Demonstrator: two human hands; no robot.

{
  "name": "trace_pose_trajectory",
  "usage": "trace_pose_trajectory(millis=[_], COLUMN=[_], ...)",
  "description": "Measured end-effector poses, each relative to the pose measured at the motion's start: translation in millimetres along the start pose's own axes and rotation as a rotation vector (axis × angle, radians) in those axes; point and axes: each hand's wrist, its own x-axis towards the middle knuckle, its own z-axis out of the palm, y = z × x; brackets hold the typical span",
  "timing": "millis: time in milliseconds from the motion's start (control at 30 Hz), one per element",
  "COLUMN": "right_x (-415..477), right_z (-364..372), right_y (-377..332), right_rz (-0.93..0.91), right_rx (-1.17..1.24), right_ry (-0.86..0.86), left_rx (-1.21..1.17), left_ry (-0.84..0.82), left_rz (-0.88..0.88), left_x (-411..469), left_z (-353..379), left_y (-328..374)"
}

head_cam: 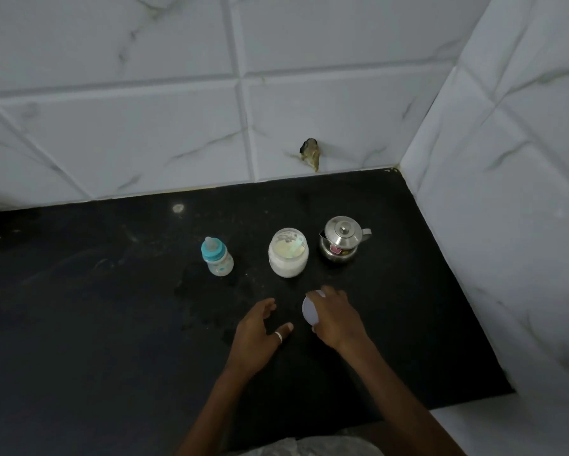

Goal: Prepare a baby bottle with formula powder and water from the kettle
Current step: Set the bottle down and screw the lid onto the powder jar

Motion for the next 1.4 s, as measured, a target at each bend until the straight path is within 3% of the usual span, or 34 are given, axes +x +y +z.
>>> trace_pose_trajectory(millis=[300,600,833,933,1033,1100,1133,1200,1233,1267,1333,1367,1400], right_x=[6,8,13,15,14,11,7,-2,-7,-13,-25,-31,-37], right_z=[0,-47,-95,-113,-142,-168,-184,-219,-237,-255,-295,-315,-334], right_y=[0,1,-16,-25,-37,-47,-54,-67,-74,-81,-97,-106,-115], right_rz=[-0.037,-0.036,-0.113,-0.165,-0.220,-0.271,-0.309,-0.382,-0.415,-0.446,-0.495,-0.517,-0.541], right_rx=[-0.073,0.067,0.109,0.099,0.066,0.068,0.075,0.082,0.080,0.071,0.024,-0.008,-0.044], right_ry=[0.004,0.128,0.295,0.318,0.331,0.346,0.358,0.373,0.370,0.367,0.353,0.352,0.353], left_rx=[-0.032,-0.198,-0.148,-0.020,-0.037,-0.104,-0.136,-0.103,-0.113,-0.121,-0.169,-0.170,-0.118], left_ry=[0.194,0.135,0.133,0.074,0.143,0.068,0.149,0.165,0.156,0.332,0.322,0.202,0.307], left_rz=[0.042,0.125,0.207,0.042,-0.378,-0.385,-0.373,-0.659,-0.680,-0.515,0.060,0.058,0.145], left_x=[63,112,108,121,127,127,139,139,133,127,110,102,96], left_z=[4,11,2,-2,-15,-33,-34,-59,-70,-76,-101,-114,-126], left_y=[34,32,50,75,107,120,119,176,187,176,177,208,225])
